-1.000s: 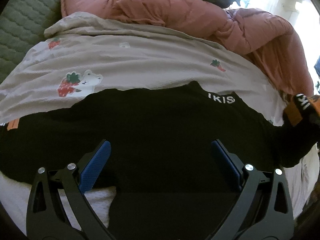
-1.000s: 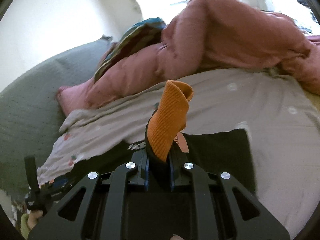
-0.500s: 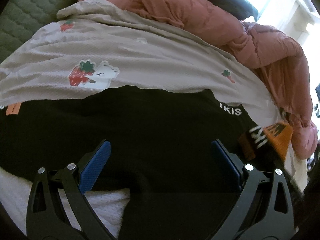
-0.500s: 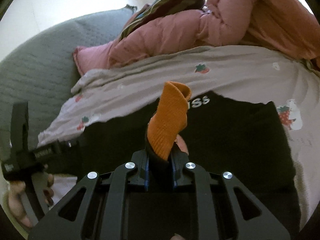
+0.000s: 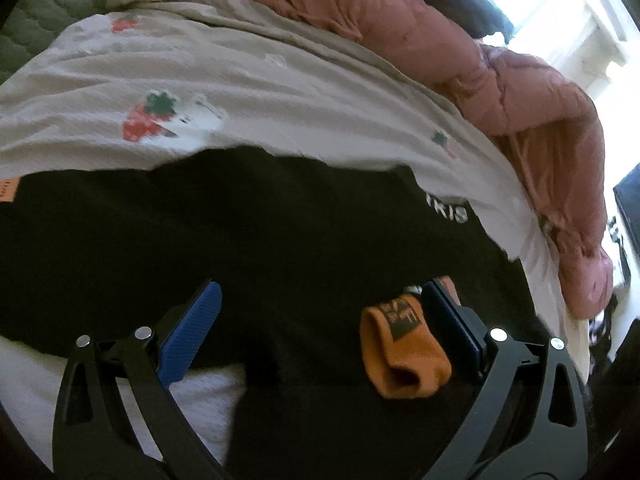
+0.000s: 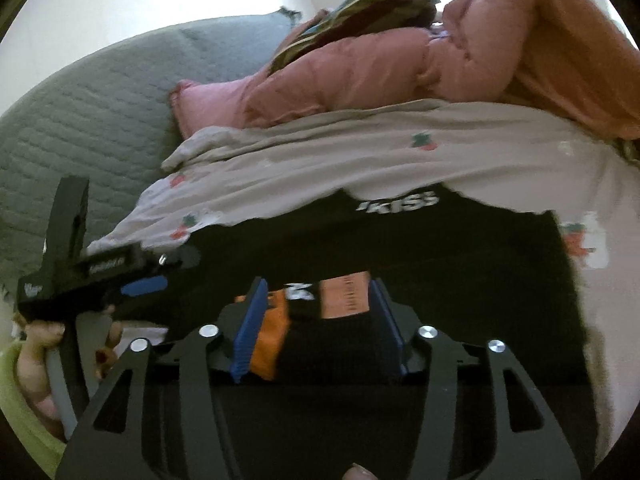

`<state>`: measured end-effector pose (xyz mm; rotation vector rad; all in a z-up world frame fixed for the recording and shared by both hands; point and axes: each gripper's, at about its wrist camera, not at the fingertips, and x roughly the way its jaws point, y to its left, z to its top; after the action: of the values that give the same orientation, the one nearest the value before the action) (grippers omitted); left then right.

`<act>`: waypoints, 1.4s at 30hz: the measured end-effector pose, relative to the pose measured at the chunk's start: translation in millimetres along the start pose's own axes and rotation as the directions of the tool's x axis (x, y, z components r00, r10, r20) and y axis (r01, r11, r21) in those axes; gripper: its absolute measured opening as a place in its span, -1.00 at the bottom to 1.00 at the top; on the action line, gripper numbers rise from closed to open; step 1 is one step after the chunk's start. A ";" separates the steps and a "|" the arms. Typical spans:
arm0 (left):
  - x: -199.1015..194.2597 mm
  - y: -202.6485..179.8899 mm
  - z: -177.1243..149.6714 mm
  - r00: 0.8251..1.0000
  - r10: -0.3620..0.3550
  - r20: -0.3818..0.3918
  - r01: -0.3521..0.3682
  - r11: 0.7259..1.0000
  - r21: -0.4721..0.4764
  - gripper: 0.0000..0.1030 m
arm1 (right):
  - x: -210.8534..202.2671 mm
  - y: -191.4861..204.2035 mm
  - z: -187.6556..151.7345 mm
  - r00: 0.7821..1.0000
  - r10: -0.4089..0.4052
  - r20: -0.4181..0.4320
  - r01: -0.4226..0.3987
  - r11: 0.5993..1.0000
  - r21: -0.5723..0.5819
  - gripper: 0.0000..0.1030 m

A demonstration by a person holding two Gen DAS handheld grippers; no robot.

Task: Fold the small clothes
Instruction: 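Carry the sleeve across the shirt front toward the left gripper, then release the cuff from the right gripper while the left gripper grasps and repositions it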

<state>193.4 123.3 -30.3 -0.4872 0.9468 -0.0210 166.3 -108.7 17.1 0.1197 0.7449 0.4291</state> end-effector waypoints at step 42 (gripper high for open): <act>-21.5 -27.7 -14.4 0.997 -0.022 0.080 0.011 0.991 0.133 -1.00 | -44.2 -99.9 -17.7 0.974 -0.227 0.027 0.219 0.960 0.176 0.12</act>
<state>174.6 97.8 -9.4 -0.3701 0.8558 -0.0782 158.9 -218.7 6.5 0.2046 0.7388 0.1462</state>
